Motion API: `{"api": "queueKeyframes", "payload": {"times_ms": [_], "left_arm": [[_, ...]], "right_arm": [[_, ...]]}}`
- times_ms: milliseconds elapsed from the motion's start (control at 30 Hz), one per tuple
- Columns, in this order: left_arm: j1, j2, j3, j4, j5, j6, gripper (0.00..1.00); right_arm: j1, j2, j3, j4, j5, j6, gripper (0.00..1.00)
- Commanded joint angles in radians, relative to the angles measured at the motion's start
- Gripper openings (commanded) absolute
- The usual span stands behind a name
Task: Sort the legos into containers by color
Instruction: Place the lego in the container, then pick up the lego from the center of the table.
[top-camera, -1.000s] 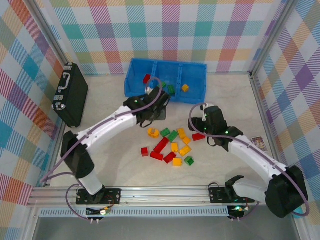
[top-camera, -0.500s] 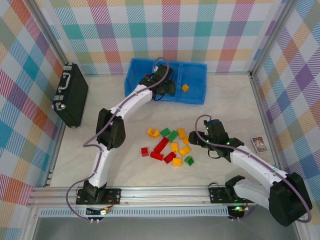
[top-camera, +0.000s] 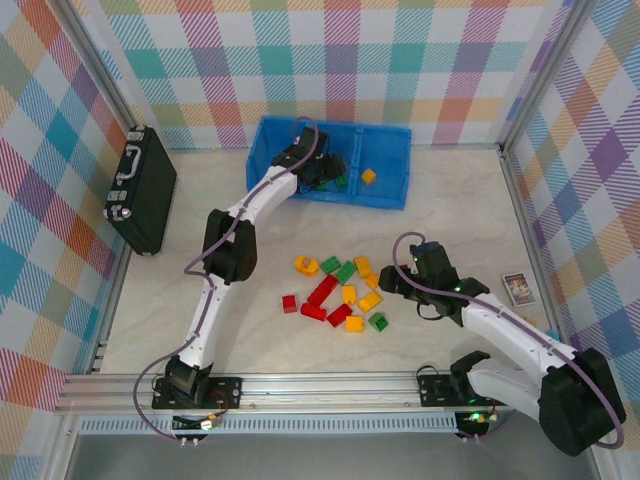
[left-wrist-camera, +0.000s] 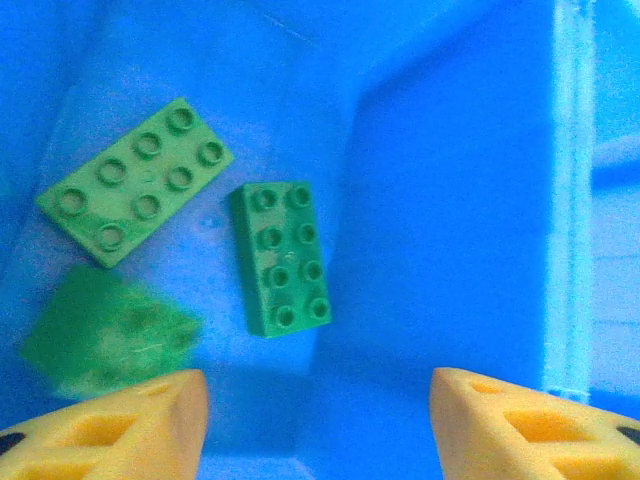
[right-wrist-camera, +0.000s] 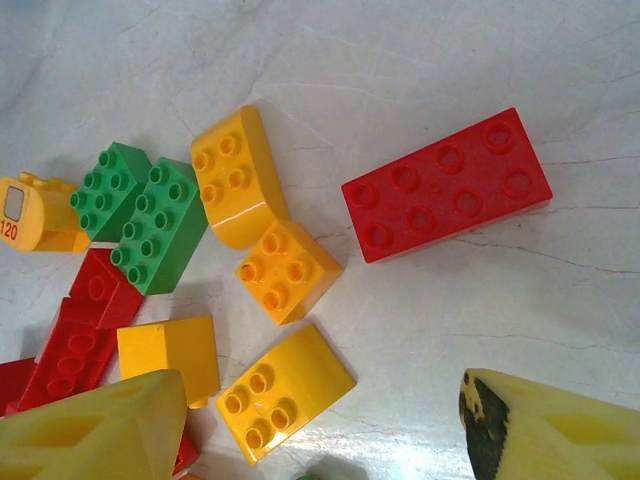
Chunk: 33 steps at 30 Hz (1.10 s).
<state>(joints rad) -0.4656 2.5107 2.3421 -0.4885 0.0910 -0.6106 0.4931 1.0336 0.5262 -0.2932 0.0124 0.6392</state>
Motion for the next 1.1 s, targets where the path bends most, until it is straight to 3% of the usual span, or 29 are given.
{"api": "queueKeyframes", "payload": {"times_ms": [0, 433, 800, 1067], "left_arm": [[0.01, -0.095, -0.016, 0.061, 0.058, 0.005, 0.61], [0.013, -0.498, -0.187, 0.095, 0.124, 0.126, 0.63], [0.031, -1.04, -0.637, 0.016, -0.138, 0.36, 0.66], [0.048, -1.318, -0.788, -0.196, -0.266, 0.509, 0.7]], "right_arm": [[0.007, 0.028, 0.04, -0.001, -0.029, -0.02, 0.73], [0.028, 0.209, 0.216, -0.02, -0.03, -0.252, 0.73], [0.097, 0.514, 0.414, -0.057, 0.037, -0.374, 0.73], [0.139, 0.612, 0.474, -0.115, 0.104, -0.435, 0.73]]}}
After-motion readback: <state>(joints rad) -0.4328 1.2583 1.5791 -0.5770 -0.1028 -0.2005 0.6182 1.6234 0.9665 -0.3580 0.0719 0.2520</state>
